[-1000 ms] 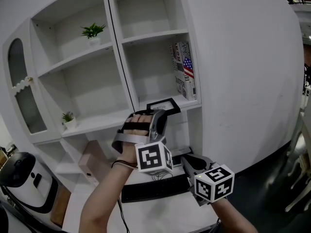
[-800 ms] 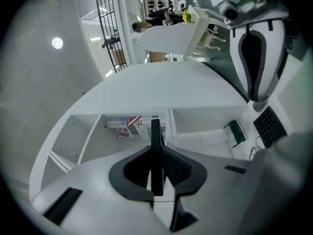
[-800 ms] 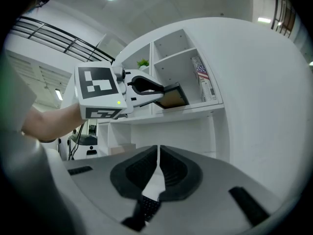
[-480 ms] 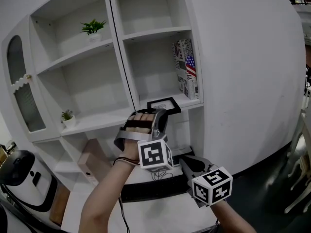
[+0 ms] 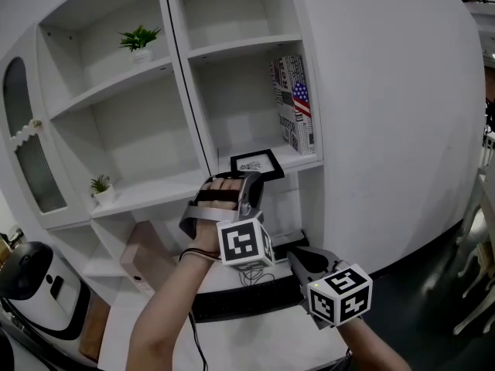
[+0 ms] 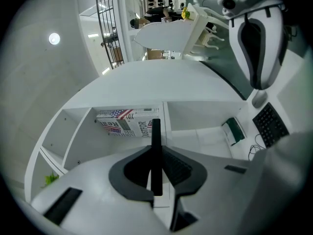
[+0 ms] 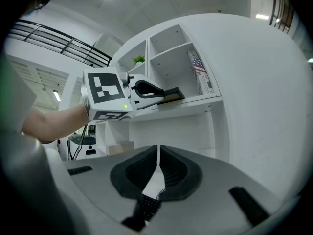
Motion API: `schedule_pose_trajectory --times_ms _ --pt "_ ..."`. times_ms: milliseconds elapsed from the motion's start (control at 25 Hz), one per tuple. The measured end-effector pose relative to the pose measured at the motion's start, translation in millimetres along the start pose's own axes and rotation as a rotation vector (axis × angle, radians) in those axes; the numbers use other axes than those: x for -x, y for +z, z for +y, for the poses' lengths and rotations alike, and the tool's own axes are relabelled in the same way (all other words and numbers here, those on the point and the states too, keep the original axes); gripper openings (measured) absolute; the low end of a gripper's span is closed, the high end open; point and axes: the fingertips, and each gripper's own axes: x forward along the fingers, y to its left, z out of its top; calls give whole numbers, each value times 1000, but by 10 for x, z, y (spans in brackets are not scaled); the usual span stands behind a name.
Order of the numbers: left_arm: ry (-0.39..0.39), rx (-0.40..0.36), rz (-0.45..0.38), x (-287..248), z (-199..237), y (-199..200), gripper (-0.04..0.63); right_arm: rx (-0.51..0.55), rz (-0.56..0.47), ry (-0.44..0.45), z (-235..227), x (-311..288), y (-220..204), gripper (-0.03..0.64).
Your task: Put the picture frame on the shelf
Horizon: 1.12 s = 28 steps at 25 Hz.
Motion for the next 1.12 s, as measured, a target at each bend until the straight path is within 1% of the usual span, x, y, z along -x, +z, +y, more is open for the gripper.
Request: schedule_pose_trajectory --times_ms 480,920,1120 --pt "-32 12 16 -152 -17 -84 60 0 3 -21 -101 -15 -12 3" --pt "-37 17 28 -270 -27 -135 61 -8 9 -28 -176 -24 -43 3" --pt "-43 32 39 -336 -26 -157 61 -11 13 -29 -213 -26 -59 3"
